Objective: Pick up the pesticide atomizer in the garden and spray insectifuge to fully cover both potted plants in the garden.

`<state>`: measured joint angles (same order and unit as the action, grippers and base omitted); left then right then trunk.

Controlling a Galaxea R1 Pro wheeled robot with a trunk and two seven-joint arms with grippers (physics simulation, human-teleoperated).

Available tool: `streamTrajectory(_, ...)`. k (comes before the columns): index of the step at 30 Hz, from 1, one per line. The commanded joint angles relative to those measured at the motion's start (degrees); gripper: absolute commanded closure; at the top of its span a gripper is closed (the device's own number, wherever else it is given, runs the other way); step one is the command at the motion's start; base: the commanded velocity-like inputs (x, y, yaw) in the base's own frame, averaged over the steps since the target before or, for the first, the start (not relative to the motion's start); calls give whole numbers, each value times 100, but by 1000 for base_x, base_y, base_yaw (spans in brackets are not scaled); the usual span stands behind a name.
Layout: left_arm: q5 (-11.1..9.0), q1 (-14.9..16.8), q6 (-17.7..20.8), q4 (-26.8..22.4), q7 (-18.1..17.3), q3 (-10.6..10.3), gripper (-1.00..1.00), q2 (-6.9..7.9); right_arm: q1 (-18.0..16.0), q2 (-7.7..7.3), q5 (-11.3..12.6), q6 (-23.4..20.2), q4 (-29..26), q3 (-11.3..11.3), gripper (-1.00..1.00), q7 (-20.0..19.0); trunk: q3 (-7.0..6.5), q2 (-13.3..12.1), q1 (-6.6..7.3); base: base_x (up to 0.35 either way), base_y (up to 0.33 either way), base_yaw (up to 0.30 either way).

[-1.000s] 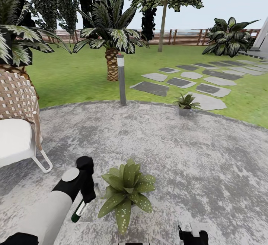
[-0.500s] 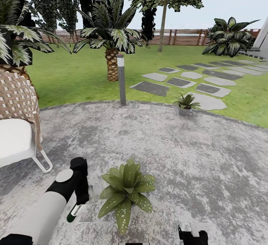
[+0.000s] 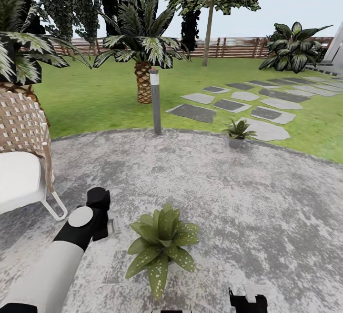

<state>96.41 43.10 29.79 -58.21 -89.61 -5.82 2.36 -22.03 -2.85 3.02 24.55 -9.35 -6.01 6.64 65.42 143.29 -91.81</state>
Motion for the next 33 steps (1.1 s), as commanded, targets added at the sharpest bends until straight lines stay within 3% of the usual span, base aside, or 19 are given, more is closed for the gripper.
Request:
streamTrajectory(1, 20, -7, 53, -1, -39, -21, 100, 0, -3, 1, 37, 14, 0, -50, -100, 30, 5, 2, 1, 0, 99, 0)
streamTrajectory(6, -53, -15, 13, 168, -39, -8, 100, -14, -3, 15, 58, 14, -5, -50, -100, 30, 5, 2, 1, -38, 228, -97)
streamTrajectory(9, -274, 27, 8, 450, -39, -21, 100, -16, -3, 18, 58, 14, -5, -50, -100, 30, 5, 2, 1, -42, 183, -292)
streamTrajectory(12, -319, -20, -3, 526, -39, -12, 100, -11, -3, 21, 58, 14, -6, -50, -100, 30, 5, 2, 1, -5, 27, -299)
streamTrajectory(16, -342, 43, 10, 1090, -39, -8, 100, 24, -3, 22, 58, 14, -6, -50, -100, 30, 5, 2, 1, 0, 2, -295)
streamTrajectory(19, -334, 49, 25, 1143, -39, -7, 100, 74, -3, 32, 58, 14, -6, -50, -100, 30, 5, 2, 1, 0, 0, -70)
streamTrajectory(24, -327, 49, 60, 1076, -39, -8, 100, -4, -3, 31, 58, 14, -6, -50, -100, 28, 5, 2, 1, -158, 60, -21)
streamTrajectory(33, -333, 59, 71, 1066, -39, -7, 100, -25, -3, 31, 50, 14, 2, -50, -100, 21, 5, 2, 1, -73, 304, -277)
